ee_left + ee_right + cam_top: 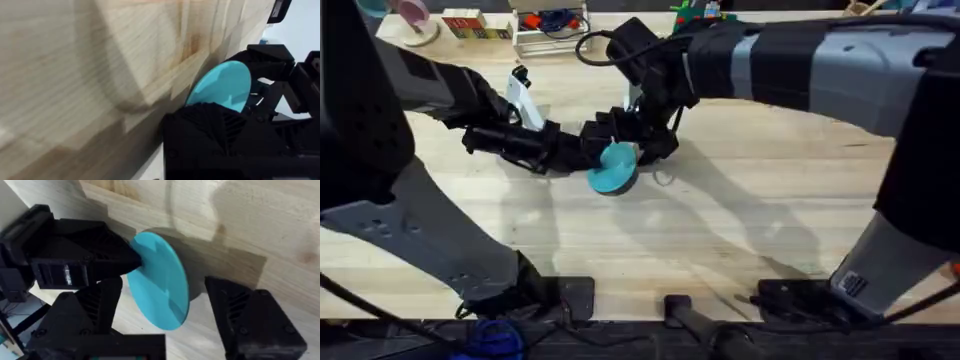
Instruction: Pick up the plates from the table one by one and place each into a slot on the dish rack.
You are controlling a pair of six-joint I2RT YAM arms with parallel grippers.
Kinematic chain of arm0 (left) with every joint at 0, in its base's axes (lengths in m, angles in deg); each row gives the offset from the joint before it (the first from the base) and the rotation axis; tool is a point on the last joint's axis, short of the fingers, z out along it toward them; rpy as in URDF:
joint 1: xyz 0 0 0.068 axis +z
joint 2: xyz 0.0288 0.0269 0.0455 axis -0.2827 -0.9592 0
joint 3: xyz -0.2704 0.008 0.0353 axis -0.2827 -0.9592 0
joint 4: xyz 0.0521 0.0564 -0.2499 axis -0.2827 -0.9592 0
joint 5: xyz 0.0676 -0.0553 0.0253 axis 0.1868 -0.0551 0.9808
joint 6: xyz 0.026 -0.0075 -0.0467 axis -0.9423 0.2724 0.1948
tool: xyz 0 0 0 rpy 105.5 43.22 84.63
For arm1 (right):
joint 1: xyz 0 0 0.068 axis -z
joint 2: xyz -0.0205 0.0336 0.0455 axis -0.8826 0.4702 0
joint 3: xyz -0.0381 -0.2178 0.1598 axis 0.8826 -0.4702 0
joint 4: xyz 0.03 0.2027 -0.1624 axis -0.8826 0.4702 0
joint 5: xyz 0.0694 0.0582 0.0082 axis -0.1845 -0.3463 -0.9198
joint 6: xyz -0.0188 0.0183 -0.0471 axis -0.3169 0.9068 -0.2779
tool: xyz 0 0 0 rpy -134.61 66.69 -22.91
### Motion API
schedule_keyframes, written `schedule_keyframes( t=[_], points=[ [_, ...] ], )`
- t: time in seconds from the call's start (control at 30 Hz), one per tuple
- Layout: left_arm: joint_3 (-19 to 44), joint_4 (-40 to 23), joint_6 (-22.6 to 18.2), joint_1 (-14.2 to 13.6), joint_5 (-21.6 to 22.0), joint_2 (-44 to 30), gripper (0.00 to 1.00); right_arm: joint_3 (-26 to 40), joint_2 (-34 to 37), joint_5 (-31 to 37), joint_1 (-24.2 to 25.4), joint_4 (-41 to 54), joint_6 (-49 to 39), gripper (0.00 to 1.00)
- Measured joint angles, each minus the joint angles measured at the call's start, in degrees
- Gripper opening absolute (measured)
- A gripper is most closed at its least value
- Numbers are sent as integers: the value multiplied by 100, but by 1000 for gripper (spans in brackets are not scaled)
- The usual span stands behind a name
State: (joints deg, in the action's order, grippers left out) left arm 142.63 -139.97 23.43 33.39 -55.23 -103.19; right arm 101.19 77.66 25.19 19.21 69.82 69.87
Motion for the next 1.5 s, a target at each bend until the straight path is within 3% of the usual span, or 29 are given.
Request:
schedule_keyframes(
  t=[0.13,0.27,0.43,0.83,1.13,1.33,1.5],
  points=[
    [0,0,0,0,1,-2,41,0,3,-2,-21,-15,2,839],
    [0,0,0,0,0,-1,41,-1,4,33,-47,25,41,415],
    [2,-13,-2,59,-79,23,41,-8,-130,-180,70,-33,87,60],
    [7,-185,-142,79,-140,4,41,57,-203,-277,53,238,-96,31],
    [460,-811,-340,17,288,-30,40,267,-222,-202,173,1037,-749,32],
    [884,-1086,-360,-7,654,718,41,606,-383,612,310,2049,-1341,32],
    [1078,-1130,-98,-60,1131,1662,40,1076,-385,1647,394,2850,-1876,33]
  ],
)
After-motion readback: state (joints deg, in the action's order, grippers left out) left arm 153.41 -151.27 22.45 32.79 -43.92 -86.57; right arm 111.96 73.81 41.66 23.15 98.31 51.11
